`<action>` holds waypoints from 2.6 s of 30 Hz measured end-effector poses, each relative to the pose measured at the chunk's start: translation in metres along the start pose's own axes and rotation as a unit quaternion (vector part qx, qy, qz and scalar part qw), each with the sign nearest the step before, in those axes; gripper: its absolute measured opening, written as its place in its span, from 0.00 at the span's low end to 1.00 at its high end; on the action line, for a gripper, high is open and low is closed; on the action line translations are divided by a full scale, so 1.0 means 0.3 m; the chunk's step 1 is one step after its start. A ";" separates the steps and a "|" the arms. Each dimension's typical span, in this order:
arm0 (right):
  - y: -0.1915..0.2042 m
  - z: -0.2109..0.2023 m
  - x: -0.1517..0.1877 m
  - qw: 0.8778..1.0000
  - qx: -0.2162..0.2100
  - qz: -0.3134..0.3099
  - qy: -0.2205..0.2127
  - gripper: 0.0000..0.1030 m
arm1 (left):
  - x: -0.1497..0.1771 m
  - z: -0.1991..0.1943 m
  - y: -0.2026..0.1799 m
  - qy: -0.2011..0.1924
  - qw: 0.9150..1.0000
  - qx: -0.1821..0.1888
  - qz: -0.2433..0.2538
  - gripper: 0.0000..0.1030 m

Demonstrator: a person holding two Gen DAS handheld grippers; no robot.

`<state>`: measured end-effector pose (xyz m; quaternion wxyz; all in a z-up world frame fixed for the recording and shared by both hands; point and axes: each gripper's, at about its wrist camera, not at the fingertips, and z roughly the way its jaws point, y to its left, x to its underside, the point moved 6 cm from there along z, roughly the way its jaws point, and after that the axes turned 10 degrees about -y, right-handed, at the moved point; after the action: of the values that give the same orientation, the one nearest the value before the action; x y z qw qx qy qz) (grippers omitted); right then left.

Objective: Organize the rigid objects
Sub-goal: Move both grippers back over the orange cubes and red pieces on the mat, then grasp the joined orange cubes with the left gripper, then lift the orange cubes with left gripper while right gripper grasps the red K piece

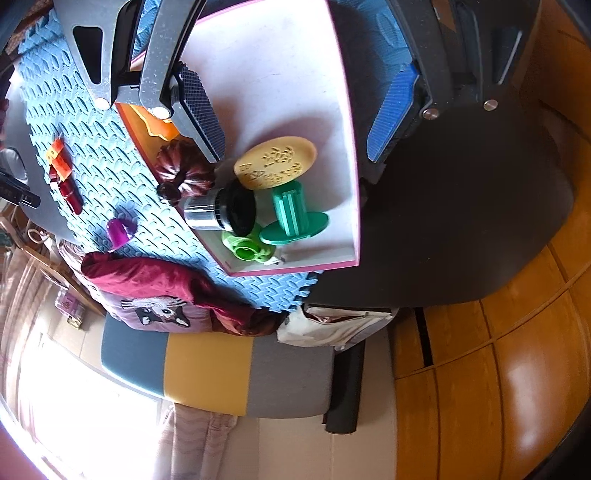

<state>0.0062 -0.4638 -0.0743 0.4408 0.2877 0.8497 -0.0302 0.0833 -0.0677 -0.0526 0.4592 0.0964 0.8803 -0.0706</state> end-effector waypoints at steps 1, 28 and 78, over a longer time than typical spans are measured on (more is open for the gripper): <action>-0.009 -0.001 -0.001 1.000 0.003 0.004 0.000 0.44 | -0.005 0.001 -0.009 0.000 1.000 0.003 0.002 0.78; -0.190 -0.014 -0.003 0.989 0.035 0.145 0.001 0.44 | -0.063 0.131 -0.611 0.042 0.973 0.184 0.133 0.78; -0.189 0.028 0.028 0.985 -0.002 0.169 0.039 0.45 | 0.224 0.152 -0.841 0.076 0.939 0.275 0.191 0.58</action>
<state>-0.0205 -0.5096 -0.0974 0.4063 0.4275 0.8055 0.0582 0.0229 -0.3154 -0.1247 0.3515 0.3903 0.8237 -0.2138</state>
